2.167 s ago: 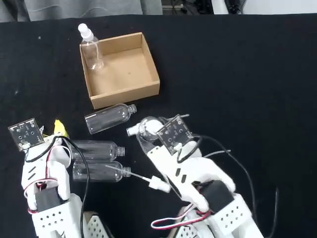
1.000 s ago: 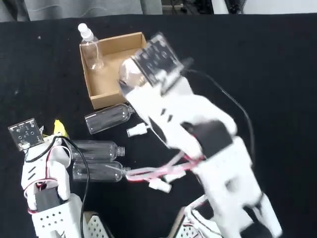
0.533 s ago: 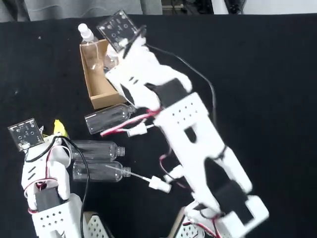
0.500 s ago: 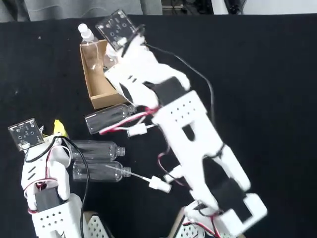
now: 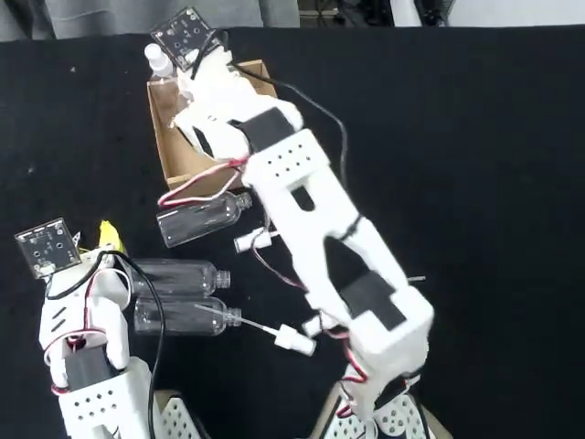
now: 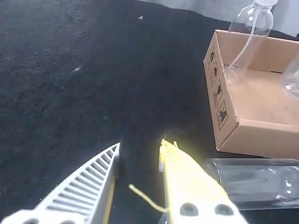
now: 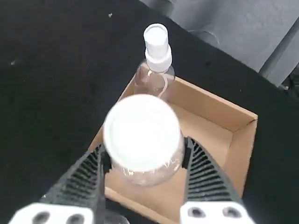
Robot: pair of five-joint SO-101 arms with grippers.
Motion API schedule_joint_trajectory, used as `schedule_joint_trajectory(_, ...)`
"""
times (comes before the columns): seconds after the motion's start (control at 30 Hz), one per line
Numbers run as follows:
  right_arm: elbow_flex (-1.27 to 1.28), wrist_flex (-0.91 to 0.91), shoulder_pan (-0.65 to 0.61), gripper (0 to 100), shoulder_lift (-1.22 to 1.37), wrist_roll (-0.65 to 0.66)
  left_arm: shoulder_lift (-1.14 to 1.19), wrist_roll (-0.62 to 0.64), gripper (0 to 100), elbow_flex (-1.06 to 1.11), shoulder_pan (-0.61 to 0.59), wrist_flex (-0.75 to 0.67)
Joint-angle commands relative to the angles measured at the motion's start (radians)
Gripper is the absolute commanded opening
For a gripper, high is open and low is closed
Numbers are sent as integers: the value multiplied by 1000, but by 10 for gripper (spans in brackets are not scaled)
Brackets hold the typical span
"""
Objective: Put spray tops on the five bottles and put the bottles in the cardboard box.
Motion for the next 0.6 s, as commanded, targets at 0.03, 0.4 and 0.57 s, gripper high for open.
schedule_joint_trajectory(0.03, -168, -35, 11, 87, 73, -35, -9, -3, 123, -10, -7, -23)
schedule_joint_trajectory(0.4, -438, -35, 12, 86, 363, -38, -9, -3, 123, -10, -7, -21)
schedule_joint_trajectory(0.57, -568, -35, 12, 86, 475, -38, -9, -3, 122, -10, -7, -21)
